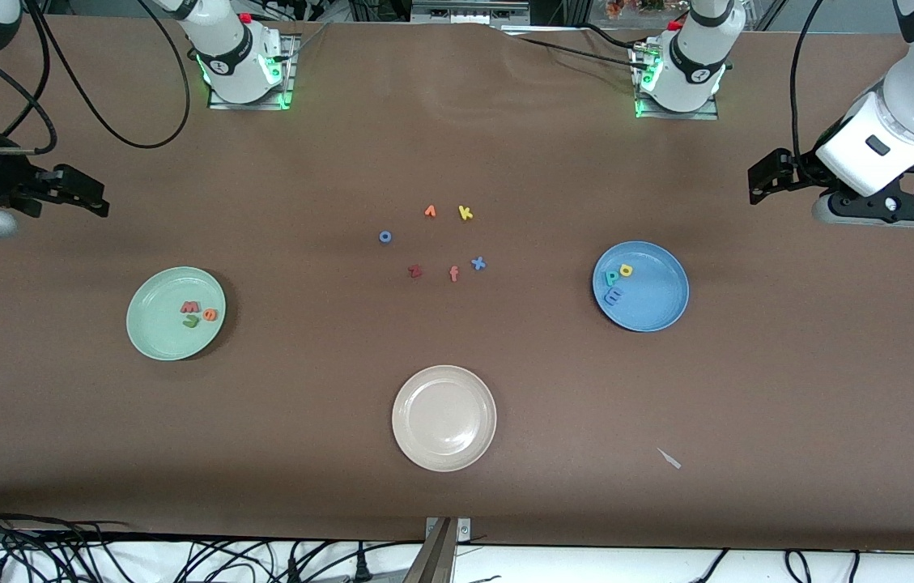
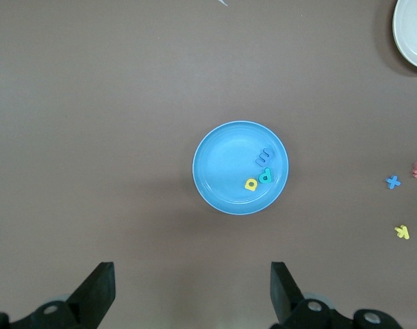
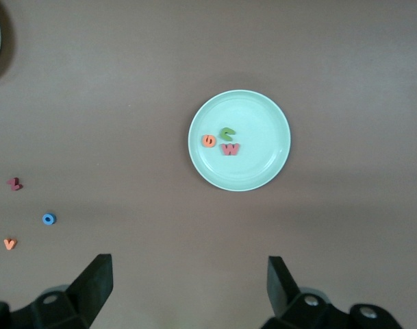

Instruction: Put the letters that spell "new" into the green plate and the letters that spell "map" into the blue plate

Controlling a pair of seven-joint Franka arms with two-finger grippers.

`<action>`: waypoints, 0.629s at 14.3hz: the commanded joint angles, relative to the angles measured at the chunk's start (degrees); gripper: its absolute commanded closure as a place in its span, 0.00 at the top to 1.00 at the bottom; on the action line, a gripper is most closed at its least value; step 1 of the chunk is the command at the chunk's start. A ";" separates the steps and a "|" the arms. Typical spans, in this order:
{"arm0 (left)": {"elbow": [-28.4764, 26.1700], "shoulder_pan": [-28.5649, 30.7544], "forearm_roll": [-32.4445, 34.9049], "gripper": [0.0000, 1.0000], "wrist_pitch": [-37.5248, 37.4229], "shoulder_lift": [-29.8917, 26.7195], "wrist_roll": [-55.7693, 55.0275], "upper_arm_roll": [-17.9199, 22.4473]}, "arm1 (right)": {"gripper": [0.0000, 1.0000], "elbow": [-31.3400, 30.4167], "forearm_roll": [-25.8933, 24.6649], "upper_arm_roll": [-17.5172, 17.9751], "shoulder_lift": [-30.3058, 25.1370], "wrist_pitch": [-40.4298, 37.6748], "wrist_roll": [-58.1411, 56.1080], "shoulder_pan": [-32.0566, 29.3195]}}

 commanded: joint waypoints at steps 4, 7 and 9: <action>0.52 0.34 -0.32 1.00 -1.15 -0.52 -0.27 -0.17 | 1.00 0.30 -1.54 0.68 -3.96 -2.23 1.28 -1.73; 0.52 0.08 -0.32 1.00 -1.15 -0.52 -0.36 -0.17 | 1.00 0.03 -1.71 2.08 -3.96 -3.73 1.19 -3.40; 0.52 0.08 -0.32 1.00 -1.32 -0.52 -0.18 -0.17 | 1.00 -0.05 -1.71 3.23 -3.96 -4.25 0.32 -4.99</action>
